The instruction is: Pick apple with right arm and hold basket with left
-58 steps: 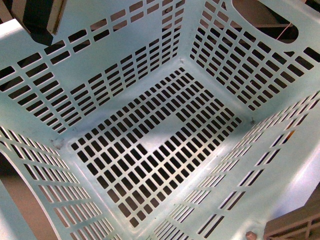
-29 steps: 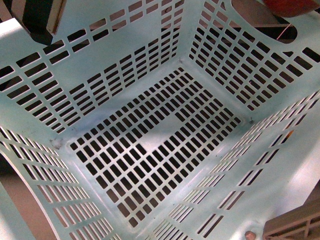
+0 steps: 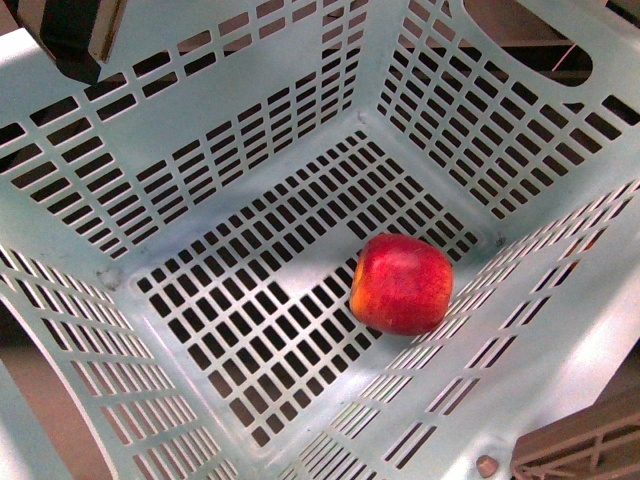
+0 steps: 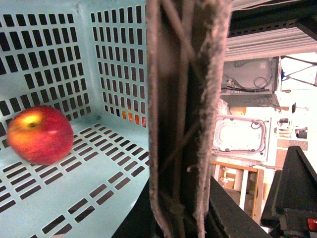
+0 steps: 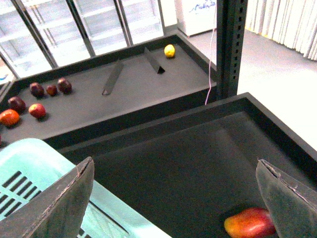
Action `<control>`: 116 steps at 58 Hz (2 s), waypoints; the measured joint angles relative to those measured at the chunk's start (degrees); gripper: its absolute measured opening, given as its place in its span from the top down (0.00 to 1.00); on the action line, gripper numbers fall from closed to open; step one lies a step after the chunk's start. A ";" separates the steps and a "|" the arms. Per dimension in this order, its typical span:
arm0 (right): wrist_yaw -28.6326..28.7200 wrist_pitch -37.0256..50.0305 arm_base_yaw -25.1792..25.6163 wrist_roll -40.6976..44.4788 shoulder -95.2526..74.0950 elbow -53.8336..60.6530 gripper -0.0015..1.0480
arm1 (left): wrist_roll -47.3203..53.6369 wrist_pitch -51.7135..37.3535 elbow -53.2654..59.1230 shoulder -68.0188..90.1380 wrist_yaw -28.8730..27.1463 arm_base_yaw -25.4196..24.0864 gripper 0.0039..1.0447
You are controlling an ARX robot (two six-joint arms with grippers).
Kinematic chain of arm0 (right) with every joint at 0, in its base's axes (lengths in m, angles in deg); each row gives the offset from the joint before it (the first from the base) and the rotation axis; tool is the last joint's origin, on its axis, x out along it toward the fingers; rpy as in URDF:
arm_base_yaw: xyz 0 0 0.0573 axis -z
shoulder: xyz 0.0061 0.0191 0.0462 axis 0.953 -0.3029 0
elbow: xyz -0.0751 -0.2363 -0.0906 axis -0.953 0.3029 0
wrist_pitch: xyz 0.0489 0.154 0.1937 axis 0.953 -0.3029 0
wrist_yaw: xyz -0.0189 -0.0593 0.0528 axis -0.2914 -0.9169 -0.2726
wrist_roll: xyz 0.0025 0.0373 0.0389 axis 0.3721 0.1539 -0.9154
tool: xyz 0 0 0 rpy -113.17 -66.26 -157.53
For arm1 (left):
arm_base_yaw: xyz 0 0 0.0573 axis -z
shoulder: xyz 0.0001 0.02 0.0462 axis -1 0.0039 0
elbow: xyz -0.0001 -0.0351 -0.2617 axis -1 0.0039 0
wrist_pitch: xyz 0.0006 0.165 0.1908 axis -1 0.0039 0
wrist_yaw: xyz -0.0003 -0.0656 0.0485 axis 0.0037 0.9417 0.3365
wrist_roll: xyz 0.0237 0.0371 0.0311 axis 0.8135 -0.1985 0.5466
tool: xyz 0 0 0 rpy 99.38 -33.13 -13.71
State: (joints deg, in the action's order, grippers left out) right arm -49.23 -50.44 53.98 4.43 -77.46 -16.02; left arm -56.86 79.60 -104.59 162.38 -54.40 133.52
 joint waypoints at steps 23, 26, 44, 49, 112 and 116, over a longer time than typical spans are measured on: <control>20.87 11.69 7.72 13.60 9.22 15.56 0.62 | -0.11 0.00 0.00 0.00 -0.07 0.00 0.92; 21.90 11.78 8.59 13.86 10.67 17.22 0.71 | -0.20 0.00 0.00 0.00 0.02 0.00 0.92; 25.81 10.60 12.72 14.69 19.47 24.44 0.98 | -0.17 0.00 0.00 0.00 -0.07 0.00 0.92; 30.80 8.92 17.35 14.73 22.99 26.32 0.98 | -0.15 0.00 0.00 0.00 -0.24 0.00 0.92; 31.17 -7.39 18.21 14.80 45.81 31.34 0.98 | -0.22 0.00 0.00 0.00 -0.11 0.00 0.92; 31.15 -8.33 18.21 14.80 46.75 31.34 0.98 | -0.22 0.00 0.00 0.00 -0.11 0.00 0.92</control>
State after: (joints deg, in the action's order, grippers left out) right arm -18.08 -58.77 72.19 19.23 -30.71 15.33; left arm -57.08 79.60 -104.59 162.38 -54.51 133.52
